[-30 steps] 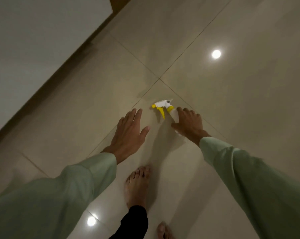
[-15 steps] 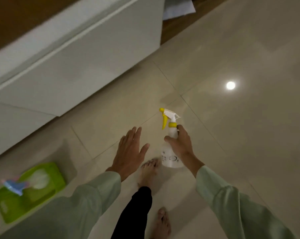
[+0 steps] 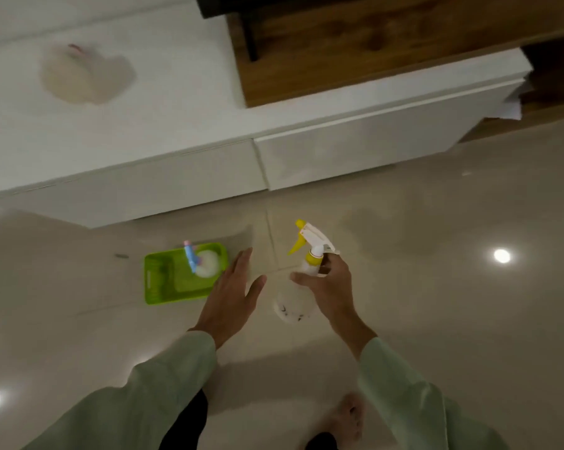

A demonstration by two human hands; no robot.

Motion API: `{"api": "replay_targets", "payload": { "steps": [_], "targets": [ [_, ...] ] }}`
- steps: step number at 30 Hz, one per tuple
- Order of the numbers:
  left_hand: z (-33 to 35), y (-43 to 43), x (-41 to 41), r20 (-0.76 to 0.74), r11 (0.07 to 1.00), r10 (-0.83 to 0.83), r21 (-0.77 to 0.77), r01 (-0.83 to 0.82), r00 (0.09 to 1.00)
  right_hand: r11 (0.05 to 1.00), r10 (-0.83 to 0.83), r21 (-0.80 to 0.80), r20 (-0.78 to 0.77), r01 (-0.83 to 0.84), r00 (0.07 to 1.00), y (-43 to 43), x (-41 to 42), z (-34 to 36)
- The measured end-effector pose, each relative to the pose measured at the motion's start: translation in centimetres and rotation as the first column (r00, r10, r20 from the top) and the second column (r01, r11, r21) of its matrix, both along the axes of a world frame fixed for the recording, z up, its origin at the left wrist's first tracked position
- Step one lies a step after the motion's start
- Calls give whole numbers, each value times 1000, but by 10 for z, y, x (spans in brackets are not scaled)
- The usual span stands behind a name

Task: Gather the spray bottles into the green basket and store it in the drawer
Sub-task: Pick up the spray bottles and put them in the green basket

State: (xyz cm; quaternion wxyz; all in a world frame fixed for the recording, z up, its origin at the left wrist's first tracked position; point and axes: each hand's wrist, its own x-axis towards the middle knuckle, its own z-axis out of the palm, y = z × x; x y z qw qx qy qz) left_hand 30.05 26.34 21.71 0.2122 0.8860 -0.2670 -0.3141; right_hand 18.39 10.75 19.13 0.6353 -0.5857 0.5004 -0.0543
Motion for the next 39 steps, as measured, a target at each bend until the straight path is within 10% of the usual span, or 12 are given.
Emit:
{"api": "replay_targets", "payload": {
  "steps": [16,39],
  "targets": [
    [-50,244,210,-107,985,172,28,-170,979,995,-3,-101,-57,-3,998,277,237,-59],
    [-209,279,291,-154,987,149,80,-138,977,852,112,-469,-268,-231,957,345,329,-242]
  ]
}}
